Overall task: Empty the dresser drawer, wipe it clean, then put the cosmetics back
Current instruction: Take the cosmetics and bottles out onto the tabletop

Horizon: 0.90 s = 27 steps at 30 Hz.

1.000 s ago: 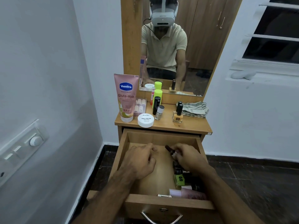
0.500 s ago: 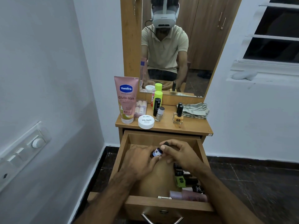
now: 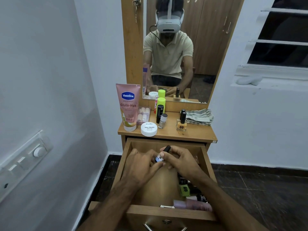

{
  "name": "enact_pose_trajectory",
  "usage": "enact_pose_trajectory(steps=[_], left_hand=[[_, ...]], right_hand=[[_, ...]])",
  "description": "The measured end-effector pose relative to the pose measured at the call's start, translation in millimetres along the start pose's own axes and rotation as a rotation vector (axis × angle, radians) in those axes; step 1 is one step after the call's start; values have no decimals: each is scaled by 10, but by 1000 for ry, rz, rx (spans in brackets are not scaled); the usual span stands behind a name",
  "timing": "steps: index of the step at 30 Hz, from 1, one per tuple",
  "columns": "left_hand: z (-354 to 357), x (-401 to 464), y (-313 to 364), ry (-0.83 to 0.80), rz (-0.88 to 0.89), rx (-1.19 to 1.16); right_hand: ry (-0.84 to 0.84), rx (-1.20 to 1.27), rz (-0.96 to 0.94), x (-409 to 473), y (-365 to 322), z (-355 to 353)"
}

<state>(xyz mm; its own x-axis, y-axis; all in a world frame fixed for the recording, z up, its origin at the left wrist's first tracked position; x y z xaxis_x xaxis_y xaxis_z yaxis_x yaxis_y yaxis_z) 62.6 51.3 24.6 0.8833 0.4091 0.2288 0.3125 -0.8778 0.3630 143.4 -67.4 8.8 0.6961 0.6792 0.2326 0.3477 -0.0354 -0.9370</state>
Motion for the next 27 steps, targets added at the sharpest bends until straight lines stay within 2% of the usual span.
enact_pose_trajectory(steps=[2, 7, 9, 13, 16, 22, 27], left_hand=[[-11, 8, -36, 9, -38, -47], [50, 27, -94, -28, -61, -47], [24, 19, -63, -28, -43, -74], [10, 9, -58, -41, -42, -111], [-2, -9, -46, -36, -30, -117], [26, -21, -43, -52, -18, -134], [126, -9, -62, -96, -22, -116]], right_hand=[[17, -37, -13, 35, -71, -23], [238, -482, -140, 378, -607, -380], [276, -607, -107, 570, -686, -496], [234, -839, 22, 796, -616, -500], [273, -865, 38, 841, -623, -511], [342, -1020, -55, 739, -794, -448], [400, -896, -145, 482, -920, -586]])
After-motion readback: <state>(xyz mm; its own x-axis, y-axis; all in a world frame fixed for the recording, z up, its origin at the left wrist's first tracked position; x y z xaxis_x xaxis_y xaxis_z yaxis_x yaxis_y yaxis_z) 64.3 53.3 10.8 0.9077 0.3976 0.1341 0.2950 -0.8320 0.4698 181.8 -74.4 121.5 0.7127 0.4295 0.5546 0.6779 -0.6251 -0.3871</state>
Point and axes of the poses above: each hand's wrist, its own x-axis towards the middle knuckle, its own z-axis out of the palm, y = z × x, the point moved 9 cm from there along x, towards the middle knuckle, and after that the axes turned 11 degrees about -z, right-handed, at the moved point
